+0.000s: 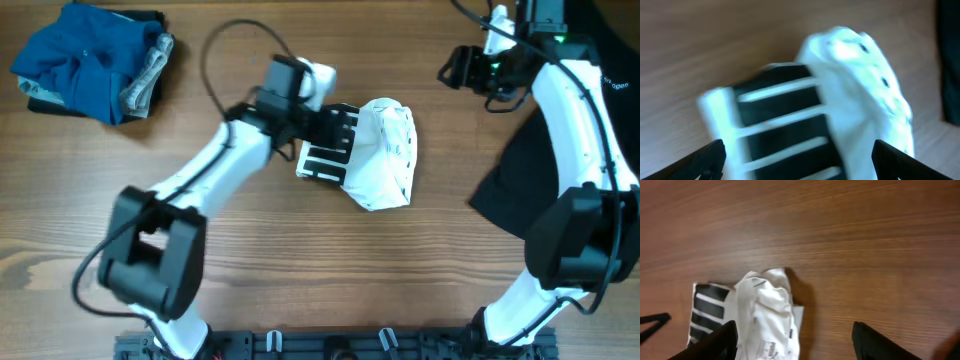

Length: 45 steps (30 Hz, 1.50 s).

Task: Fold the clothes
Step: 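Grasp the folded shirt bundle with the left gripper and lift it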

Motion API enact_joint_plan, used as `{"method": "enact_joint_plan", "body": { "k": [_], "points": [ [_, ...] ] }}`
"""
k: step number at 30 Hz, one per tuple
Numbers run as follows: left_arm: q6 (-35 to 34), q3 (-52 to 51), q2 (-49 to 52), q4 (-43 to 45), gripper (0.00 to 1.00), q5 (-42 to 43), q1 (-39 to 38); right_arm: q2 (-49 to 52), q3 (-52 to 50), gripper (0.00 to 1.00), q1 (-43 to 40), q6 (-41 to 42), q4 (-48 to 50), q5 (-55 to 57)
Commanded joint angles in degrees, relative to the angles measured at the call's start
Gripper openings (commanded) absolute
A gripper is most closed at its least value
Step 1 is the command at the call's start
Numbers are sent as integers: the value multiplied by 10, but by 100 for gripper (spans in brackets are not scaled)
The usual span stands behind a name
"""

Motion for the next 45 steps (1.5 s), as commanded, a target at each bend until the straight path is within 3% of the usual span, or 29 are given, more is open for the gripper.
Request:
{"method": "enact_joint_plan", "body": {
  "k": [1, 5, 10, 16, 20, 23, 26, 28, 29, 36, 45],
  "points": [
    [36, 5, 50, 28, 89, 6, -48, -7, 4, 74, -17, -7, 0, -4],
    [109, 5, 104, -5, 92, -95, -85, -7, 4, 75, -17, -8, 9, -1],
    [159, 5, 127, -24, 97, -241, -51, -7, 4, 75, -17, -7, 10, 11],
    [233, 5, 141, -11, 100, -255, 84, -7, 4, 75, -17, -7, 9, 11],
    [256, 17, 125, 34, 100, -255, 126, -7, 4, 75, -17, -7, 8, 11],
    [206, 77, 80, -8, 100, -243, 115, -7, 4, 75, -17, -7, 7, 11],
    [143, 157, 40, -84, 100, -170, 89, -7, 4, 75, -17, -7, 9, 11],
    [56, 215, 37, -127, 100, -85, 63, -7, 4, 75, -17, -7, 18, 11],
    [56, 220, 42, -133, 98, -80, 48, -7, 4, 75, -17, -7, 23, 11],
    [0, 220, 136, -108, 94, -215, -46, -7, 4, 75, -18, -7, 59, 11],
    [-7, 220, 207, -77, 90, -377, -52, -7, 4, 79, -18, -8, 61, 11]
  ]
}}
